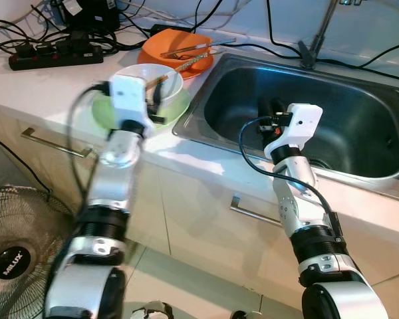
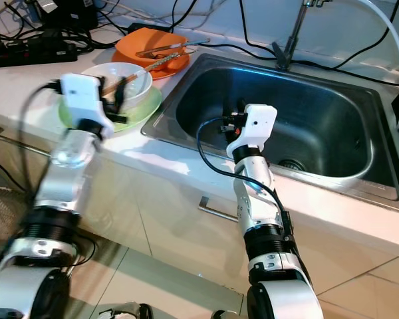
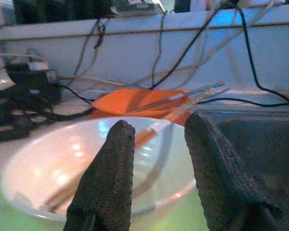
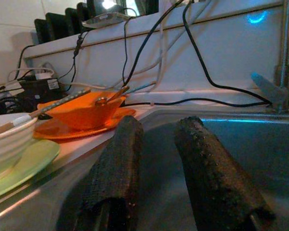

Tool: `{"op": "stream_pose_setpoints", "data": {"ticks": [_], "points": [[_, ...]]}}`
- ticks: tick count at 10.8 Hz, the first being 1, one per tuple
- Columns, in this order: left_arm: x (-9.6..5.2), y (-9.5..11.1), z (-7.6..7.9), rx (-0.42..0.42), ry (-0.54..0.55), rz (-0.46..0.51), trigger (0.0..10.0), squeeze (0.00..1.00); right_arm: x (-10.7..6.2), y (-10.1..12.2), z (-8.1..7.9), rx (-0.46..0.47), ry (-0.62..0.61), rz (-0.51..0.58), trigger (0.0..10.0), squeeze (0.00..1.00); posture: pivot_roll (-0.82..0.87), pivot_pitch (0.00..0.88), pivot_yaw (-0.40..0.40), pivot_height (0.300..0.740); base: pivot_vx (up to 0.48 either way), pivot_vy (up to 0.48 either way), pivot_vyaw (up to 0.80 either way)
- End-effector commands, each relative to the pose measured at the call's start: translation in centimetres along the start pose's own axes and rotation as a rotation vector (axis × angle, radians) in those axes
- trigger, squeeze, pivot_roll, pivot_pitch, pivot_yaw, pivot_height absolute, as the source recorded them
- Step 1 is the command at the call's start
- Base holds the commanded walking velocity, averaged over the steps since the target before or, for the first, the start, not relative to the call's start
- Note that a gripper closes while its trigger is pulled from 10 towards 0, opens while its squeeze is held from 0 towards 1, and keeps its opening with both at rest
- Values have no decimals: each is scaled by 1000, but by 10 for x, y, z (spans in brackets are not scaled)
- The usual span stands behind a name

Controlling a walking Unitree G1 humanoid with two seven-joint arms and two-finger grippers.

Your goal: Kitchen organization

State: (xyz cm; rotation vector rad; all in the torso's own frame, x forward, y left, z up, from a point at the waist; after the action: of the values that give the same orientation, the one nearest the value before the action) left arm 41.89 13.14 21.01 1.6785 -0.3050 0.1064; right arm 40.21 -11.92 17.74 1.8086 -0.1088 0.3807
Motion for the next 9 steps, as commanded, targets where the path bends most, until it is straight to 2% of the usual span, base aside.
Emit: {"op": "stream_pose_setpoints", "data": {"ticks": [1, 4, 9], "points": [[2, -3, 5, -26, -22, -10, 10000, 0, 3, 6, 2, -1, -7, 17, 10000, 0, 88, 25, -1, 740, 0, 0, 0], [4, -11, 8, -54, -23, -37, 10000, 0, 4, 6, 2, -2, -7, 16, 10000, 0, 83, 28, -5, 740, 0, 0, 0], [-3, -17, -18, -23, 51, -54, 10000, 0, 4, 6, 2, 0, -6, 14, 10000, 0, 97, 32, -11, 740, 0, 0, 0]]}}
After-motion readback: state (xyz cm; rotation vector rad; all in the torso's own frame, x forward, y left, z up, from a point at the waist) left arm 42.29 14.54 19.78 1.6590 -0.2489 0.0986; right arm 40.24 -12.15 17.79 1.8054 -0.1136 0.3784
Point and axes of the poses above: a point about 5 cm out from each wrist's last joint towards the gripper, its own x axis pointing out of the wrist towards the gripper, its own y axis along the axis of the wrist's last joint, z = x × y, the point moved 5 cm from there along x, pointing out of the wrist towards the gripper, and after that the axes turned 5 degrees about x, right-handed, at the moved point
